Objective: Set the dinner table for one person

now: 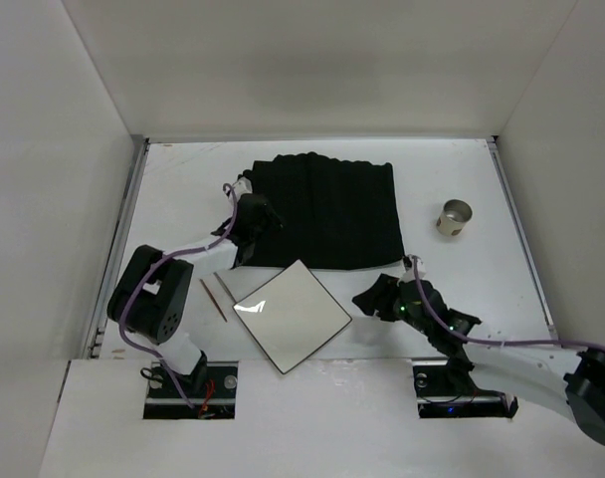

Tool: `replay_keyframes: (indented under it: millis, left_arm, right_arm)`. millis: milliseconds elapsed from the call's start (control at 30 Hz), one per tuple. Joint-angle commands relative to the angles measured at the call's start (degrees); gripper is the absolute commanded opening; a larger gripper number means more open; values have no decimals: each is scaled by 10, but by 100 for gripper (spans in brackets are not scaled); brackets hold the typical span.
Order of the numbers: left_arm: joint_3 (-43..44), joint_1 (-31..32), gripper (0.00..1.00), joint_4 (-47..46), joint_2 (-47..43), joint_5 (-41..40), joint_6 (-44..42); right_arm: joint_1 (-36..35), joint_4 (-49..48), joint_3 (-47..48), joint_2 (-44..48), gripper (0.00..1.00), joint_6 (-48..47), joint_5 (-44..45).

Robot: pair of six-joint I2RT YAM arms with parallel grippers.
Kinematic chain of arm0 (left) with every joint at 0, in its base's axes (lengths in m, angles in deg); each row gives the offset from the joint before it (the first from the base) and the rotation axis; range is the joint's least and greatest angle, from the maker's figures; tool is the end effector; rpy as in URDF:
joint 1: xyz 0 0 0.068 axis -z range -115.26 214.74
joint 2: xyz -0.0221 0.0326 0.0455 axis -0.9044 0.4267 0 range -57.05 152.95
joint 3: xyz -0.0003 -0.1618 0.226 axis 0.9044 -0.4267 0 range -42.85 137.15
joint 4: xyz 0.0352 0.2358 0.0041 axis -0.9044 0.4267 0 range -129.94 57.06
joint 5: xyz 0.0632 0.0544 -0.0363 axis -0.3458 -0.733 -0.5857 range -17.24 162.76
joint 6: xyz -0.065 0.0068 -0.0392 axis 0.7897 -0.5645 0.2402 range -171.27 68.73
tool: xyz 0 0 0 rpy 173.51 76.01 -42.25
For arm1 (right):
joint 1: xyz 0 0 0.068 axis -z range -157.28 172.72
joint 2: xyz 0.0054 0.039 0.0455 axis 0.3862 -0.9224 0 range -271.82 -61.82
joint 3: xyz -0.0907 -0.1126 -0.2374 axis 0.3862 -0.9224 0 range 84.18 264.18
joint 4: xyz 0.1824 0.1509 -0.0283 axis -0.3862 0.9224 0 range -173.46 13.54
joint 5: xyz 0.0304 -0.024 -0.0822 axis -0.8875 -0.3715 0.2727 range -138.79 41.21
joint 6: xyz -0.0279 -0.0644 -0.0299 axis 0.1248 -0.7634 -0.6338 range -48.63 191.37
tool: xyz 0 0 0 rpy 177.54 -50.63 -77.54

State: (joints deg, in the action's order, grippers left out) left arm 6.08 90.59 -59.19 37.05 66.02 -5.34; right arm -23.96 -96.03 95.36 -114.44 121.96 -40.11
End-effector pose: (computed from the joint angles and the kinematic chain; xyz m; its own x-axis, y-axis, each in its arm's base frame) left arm 0.3286 -0.1508 0.2078 -0.5165 -0.5427 -0.6624 -0.0476 0.7905 -0.6106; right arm 0.1321 0.1257 0.1601 -0.6960 0.3753 -0.6122 -0.1430 0.7630 0.6304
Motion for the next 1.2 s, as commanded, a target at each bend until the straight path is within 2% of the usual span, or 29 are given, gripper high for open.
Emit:
replay_keyframes:
  millis: [0,167,533,767,1167]
  left_arm:
    - [-51,4,39,-37,-55,-23,-7]
    - [-119,-6,40,-47,-93,-26,-9]
    - [-177,-28,41,-66,-144,-26,-8]
    - [-188,-44,41,-76,-140,-8,-2]
    - [-195,-58,42,-78,-161,1,0]
  right_arm:
    - [-5,51,-24,79,68,49,-24]
    - [-7,81,-27,115,70,70,-49]
    - [-18,21,11,-29,67,37,-113]
    - [-19,-101,8,-155,60,60,-167]
    - [-19,-303,2,-360,47,115,-208]
